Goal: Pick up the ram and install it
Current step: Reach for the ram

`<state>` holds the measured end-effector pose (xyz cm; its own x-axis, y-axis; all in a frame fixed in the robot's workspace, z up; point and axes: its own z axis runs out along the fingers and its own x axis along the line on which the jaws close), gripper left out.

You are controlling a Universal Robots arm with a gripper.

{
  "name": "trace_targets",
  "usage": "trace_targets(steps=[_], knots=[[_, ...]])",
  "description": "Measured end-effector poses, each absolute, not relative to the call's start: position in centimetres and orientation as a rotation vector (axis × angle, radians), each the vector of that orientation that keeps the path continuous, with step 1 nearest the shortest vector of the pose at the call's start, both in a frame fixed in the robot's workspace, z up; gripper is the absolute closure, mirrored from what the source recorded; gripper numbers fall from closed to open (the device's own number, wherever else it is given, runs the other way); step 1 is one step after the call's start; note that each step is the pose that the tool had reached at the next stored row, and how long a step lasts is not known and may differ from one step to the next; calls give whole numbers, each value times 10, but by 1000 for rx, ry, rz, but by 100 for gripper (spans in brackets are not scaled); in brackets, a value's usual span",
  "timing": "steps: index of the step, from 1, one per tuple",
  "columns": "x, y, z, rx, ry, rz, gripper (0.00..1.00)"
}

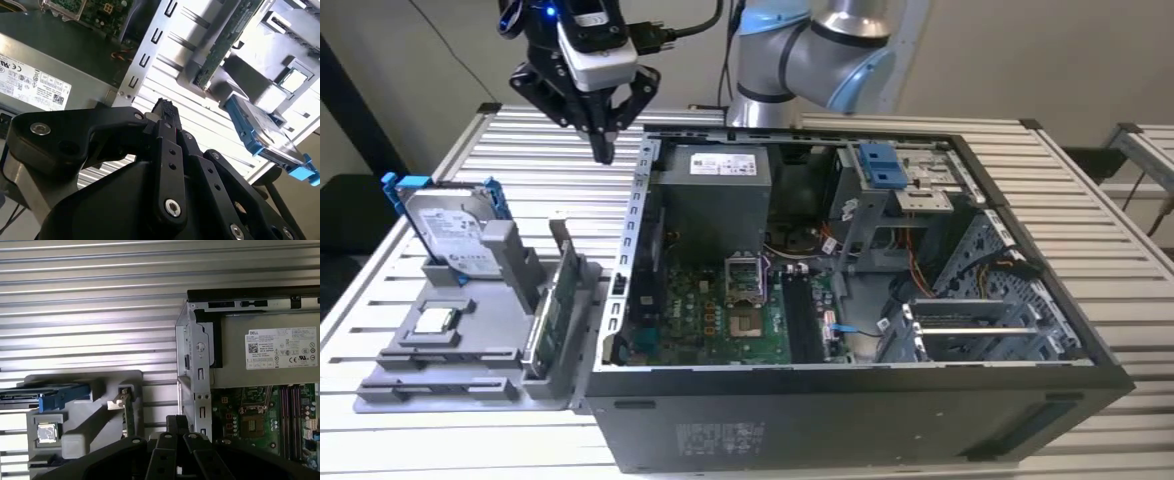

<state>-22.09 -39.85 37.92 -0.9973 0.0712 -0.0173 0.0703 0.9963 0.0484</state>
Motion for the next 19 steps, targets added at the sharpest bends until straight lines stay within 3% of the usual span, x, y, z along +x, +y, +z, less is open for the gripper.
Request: trace_targets(steps=[19], knots=[[-252,-398,378,108,3120,75,89]])
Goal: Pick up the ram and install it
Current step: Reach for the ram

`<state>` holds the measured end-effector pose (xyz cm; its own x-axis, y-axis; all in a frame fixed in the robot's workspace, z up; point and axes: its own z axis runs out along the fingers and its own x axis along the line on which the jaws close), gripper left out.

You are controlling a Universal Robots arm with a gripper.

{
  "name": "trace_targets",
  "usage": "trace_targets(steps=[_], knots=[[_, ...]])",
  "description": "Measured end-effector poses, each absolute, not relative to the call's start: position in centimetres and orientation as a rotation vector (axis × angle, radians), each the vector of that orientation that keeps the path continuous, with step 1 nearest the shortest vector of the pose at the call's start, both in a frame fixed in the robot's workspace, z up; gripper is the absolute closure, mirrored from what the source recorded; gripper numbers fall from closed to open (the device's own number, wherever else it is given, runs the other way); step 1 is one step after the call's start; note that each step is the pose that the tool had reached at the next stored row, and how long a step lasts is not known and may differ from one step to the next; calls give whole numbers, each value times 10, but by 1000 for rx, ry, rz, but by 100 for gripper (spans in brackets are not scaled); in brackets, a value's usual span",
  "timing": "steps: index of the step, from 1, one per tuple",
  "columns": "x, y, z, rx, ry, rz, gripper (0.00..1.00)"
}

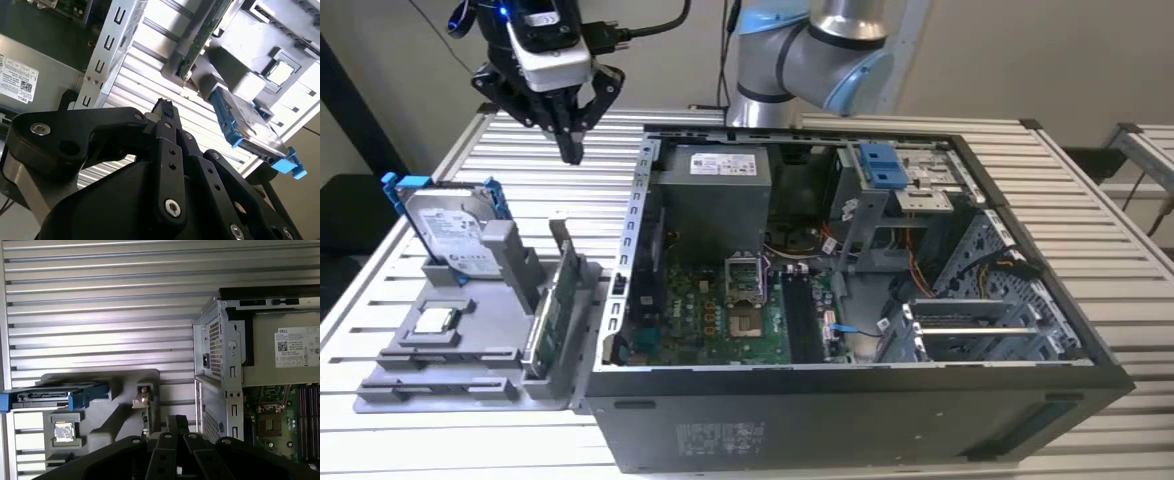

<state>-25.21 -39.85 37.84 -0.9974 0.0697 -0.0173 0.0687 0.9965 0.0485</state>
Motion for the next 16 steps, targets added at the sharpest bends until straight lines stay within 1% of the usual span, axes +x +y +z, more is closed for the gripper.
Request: trace_targets(steps=[16], knots=[[-273,-398,378,108,3120,75,89]])
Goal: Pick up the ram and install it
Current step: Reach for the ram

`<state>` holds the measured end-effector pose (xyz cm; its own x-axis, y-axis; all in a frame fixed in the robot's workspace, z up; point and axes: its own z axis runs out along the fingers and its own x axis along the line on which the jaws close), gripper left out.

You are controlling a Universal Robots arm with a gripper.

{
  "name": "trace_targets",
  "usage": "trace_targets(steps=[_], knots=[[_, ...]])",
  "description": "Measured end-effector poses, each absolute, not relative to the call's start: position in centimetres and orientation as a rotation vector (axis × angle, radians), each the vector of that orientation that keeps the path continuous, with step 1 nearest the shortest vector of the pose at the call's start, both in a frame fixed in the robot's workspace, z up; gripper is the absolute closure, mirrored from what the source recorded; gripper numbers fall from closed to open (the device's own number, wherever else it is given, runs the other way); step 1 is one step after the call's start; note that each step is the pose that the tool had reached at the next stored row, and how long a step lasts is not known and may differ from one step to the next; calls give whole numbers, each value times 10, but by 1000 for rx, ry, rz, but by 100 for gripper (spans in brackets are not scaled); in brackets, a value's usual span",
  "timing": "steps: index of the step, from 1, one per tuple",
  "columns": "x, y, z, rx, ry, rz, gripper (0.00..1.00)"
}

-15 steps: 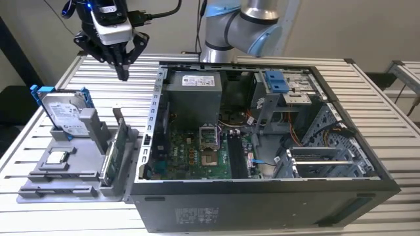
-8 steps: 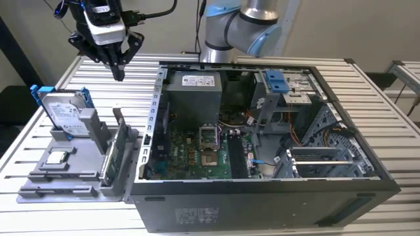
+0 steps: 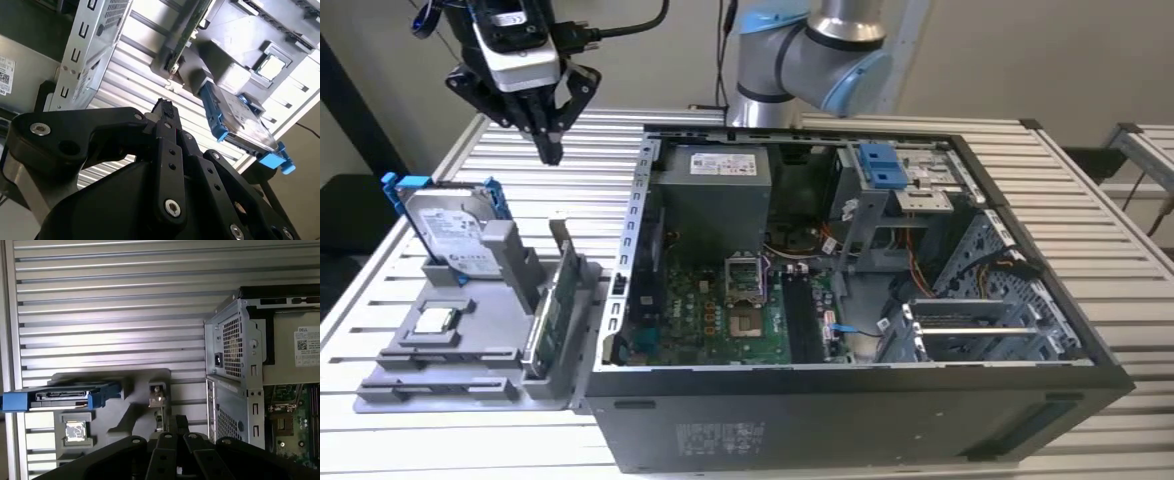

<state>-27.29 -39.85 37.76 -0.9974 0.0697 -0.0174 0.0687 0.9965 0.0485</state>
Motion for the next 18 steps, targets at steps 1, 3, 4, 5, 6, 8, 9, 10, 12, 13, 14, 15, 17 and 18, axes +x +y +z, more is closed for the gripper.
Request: trace_targets(steps=[1,3,4,5,6,8,9,10,12,13,14,15,17,18], knots=[[-275,-398,378,108,3120,75,89],[-278,-398,377,108,3120,75,89],[-279,-398,377,108,3120,75,89],[-281,-398,377,108,3120,75,89],[-282,-398,377,108,3120,75,89],[-285,-398,377,108,3120,75,89],[-287,-398,377,108,3120,75,89],[-288,-398,377,108,3120,75,89],[-291,-398,377,108,3120,75,89],[-293,-398,377,108,3120,75,89],[-294,-398,377,108,3120,75,89],[-296,-398,377,108,3120,75,89],[-299,-398,376,108,3120,75,89],[-301,-398,376,108,3120,75,89]])
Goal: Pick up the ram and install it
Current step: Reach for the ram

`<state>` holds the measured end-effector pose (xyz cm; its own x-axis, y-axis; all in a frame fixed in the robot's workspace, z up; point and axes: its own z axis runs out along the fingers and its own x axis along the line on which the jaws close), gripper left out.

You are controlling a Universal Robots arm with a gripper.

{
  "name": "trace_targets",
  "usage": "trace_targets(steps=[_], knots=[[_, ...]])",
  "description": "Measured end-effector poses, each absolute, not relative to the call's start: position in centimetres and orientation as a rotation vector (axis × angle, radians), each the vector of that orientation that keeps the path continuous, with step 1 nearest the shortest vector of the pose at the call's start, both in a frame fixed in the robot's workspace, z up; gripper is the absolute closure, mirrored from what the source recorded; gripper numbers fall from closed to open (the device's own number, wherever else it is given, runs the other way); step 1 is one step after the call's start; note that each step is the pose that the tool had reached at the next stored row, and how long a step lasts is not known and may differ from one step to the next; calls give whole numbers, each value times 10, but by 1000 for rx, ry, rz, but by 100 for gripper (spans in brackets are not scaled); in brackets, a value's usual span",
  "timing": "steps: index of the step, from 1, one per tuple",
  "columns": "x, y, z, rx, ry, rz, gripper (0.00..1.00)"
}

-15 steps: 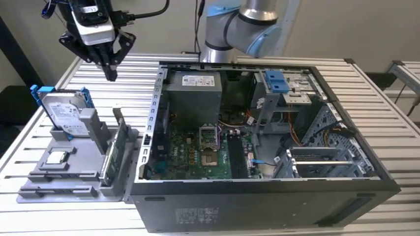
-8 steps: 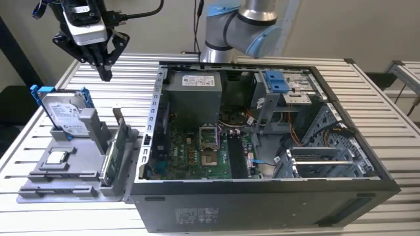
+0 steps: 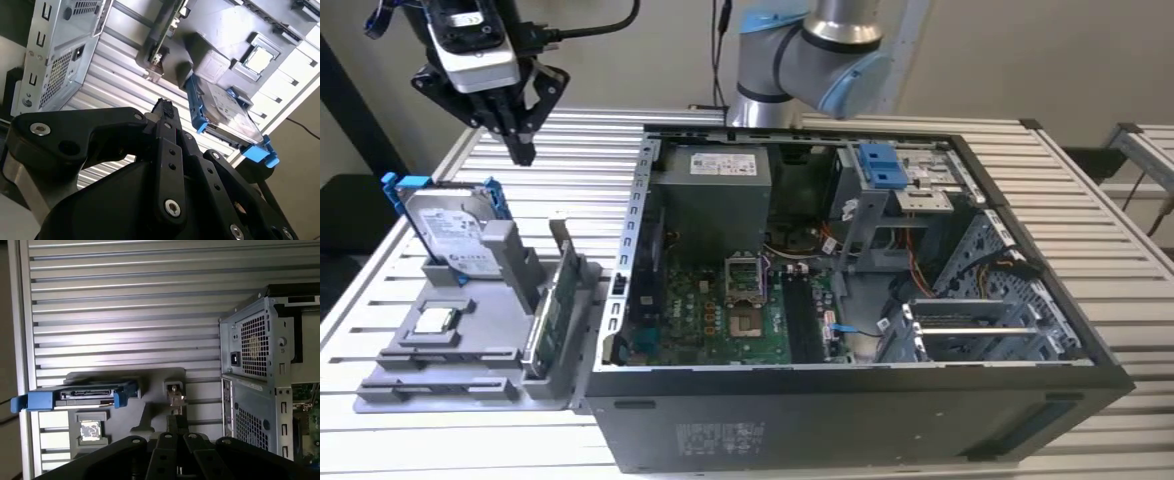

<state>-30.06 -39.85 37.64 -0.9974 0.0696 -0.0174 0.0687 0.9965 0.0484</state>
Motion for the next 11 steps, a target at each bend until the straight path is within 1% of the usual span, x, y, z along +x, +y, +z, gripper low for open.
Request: trace_targets(steps=[11], knots=[[-316,-398,376,108,3120,75,89]])
